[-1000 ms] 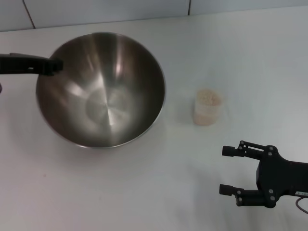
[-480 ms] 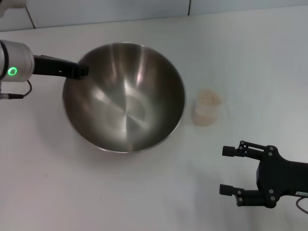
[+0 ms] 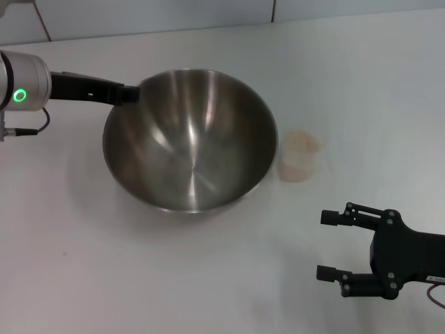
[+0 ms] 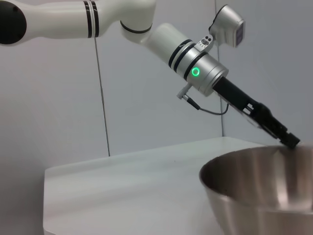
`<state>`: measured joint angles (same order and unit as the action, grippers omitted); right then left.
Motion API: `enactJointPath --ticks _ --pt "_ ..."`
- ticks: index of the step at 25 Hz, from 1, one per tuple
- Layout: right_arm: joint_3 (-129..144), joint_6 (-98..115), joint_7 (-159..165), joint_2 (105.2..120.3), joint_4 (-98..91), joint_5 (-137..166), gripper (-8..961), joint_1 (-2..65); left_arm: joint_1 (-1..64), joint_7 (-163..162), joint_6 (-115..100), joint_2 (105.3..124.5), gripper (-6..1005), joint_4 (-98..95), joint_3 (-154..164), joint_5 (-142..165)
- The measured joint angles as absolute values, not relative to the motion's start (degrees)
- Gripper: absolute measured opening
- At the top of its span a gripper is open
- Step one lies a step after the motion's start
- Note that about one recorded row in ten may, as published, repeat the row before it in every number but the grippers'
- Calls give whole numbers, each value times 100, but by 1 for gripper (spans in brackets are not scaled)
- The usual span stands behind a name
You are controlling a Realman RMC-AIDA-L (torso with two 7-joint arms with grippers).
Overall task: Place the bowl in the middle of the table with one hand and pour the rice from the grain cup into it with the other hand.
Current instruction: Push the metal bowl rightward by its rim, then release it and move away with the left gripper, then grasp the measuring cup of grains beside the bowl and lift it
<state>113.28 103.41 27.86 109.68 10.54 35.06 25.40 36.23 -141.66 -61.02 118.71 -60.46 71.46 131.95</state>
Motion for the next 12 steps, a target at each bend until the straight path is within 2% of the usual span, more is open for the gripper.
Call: enactJointPath --ticks 5,8,9,12 --pt "11301 10341 2785 10968 1056 3410 802 2520 3276 -13716 -6209 11855 265 -6950 7163 13016" --pt "11294 10355 2757 10971 1085 3215 802 2465 2654 -12690 -6264 11848 349 -7798 7200 12294" --pt "11294 10371 2754 10979 1122 3069 802 2415 2234 -11772 -6507 11834 402 -8155 7198 11646" --pt "11294 10380 2776 10988 1192 2822 802 2347 1928 -10987 -7111 11814 560 -8354 7125 11185"
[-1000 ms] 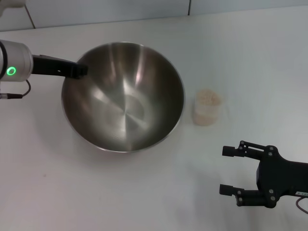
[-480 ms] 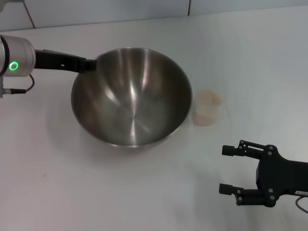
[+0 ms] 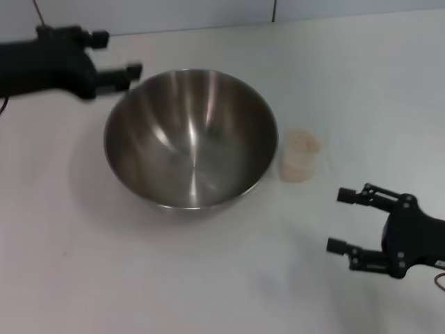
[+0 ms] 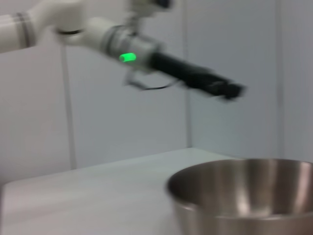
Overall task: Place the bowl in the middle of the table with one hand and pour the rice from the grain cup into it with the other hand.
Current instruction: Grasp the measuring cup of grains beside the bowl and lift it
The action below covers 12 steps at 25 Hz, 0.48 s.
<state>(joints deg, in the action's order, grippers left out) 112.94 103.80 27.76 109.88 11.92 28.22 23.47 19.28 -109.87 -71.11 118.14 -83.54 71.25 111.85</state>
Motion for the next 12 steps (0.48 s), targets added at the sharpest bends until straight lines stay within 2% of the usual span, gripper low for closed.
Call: enactJointPath --ticks 4,7,8,12 --pt "11292 10310 2874 11063 1281 1948 801 2119 1679 -10439 -8461 11805 711 -8488 6785 11115" --pt "11284 9869 2894 11211 1248 965 801 1950 1495 -10339 -8809 11820 808 -8503 6708 11176" --pt "11284 9869 2894 11211 1248 965 801 1950 1495 -10339 -8809 11820 808 -8503 6708 11176" --pt "11295 9029 2926 11388 1120 332 801 2033 1453 -10273 -8776 11829 808 -8473 6678 11178"
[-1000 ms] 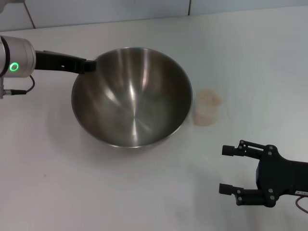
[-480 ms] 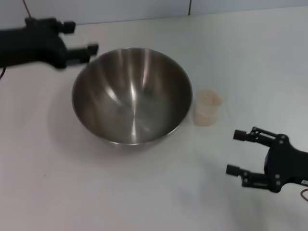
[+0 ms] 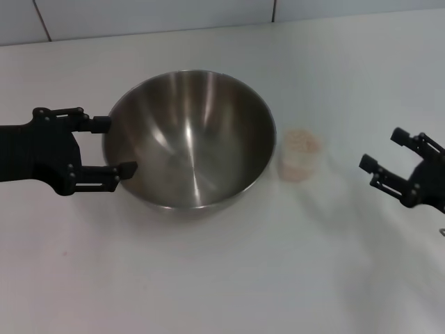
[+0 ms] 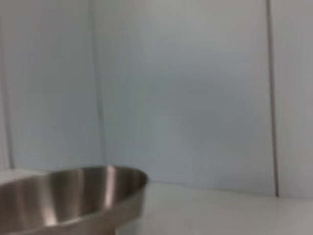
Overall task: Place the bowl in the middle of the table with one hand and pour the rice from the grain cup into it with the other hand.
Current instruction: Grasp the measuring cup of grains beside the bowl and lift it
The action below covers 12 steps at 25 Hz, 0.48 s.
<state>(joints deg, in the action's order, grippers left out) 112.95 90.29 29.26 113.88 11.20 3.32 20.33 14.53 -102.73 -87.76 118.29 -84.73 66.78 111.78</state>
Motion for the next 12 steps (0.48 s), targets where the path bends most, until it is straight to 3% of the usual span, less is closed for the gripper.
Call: enactJointPath --ticks 12 --pt "11368 7607 2887 11549 362 365 801 2207 1536 -10311 -8777 11826 807 -8463 6670 11259"
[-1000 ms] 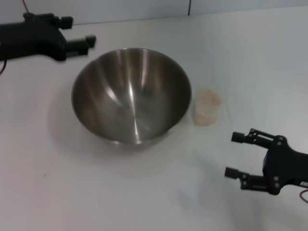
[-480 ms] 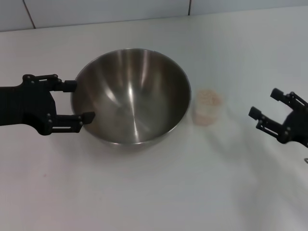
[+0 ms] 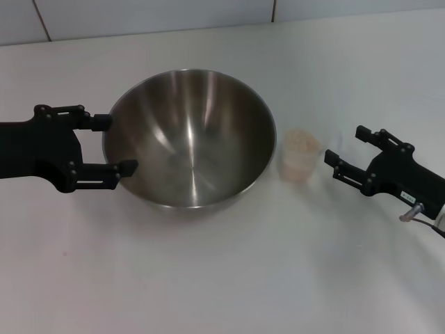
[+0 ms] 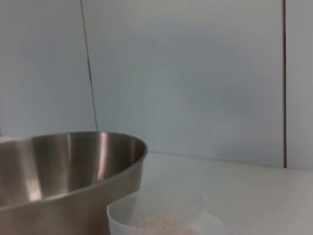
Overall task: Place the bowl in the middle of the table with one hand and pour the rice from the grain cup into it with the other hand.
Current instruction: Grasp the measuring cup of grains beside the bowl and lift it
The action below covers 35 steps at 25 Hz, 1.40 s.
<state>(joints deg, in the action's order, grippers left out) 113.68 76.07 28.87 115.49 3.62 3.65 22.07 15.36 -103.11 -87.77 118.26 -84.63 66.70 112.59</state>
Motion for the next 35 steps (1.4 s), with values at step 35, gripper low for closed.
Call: enactJointPath --ticks 35 --pt "10553 6614 2052 11750 -474 297 688 2175 1600 -10291 -8780 11832 804 -8242 6669 11320"
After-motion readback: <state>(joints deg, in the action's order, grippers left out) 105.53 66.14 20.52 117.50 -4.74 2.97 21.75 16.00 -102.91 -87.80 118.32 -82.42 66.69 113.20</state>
